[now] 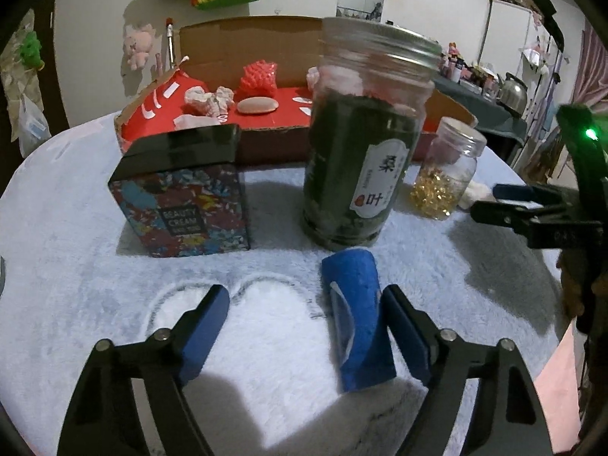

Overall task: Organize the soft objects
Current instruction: 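Grasp the white star-shaped fluffy clip with the right tool while the left tool grasps the blue foam tube, then carry the star clip and blue tube into the box and open both tools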

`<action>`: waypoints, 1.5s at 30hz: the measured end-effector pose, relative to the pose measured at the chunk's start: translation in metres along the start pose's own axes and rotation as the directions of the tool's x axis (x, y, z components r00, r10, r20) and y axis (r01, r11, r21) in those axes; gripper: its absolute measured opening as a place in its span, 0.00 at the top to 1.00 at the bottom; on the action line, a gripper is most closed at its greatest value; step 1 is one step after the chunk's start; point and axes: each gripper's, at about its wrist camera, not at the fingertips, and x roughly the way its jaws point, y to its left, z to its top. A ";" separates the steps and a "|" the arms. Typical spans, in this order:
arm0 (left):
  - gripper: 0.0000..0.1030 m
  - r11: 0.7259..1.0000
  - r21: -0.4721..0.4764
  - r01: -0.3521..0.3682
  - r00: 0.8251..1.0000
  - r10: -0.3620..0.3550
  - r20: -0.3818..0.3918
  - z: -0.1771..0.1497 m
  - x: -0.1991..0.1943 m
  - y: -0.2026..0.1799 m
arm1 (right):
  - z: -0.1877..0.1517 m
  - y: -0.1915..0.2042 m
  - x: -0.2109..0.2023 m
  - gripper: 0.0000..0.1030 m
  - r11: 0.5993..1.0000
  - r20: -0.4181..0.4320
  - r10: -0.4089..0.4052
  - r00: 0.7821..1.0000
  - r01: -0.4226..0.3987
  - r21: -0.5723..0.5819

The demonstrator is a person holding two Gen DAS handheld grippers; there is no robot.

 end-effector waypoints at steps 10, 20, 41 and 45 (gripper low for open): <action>0.62 0.995 0.040 0.088 0.996 -0.087 -0.026 0.005 0.000 -0.010 | 0.010 0.001 0.009 0.40 0.990 0.001 0.106 0.994 -0.105 -0.098; 0.75 0.989 0.056 0.135 0.990 -0.133 -0.041 0.007 -0.003 -0.007 | -0.013 0.021 -0.019 0.46 0.989 0.056 0.139 0.989 -0.136 -0.056; 0.77 0.974 0.123 0.188 0.982 -0.186 -0.025 0.010 -0.015 0.014 | -0.039 0.117 -0.018 0.46 0.991 0.155 0.135 0.979 -0.135 -0.014; 0.77 0.971 0.130 0.201 0.979 -0.200 -0.022 0.010 -0.015 0.016 | -0.038 0.122 -0.017 0.46 0.991 0.153 0.133 0.979 -0.130 -0.027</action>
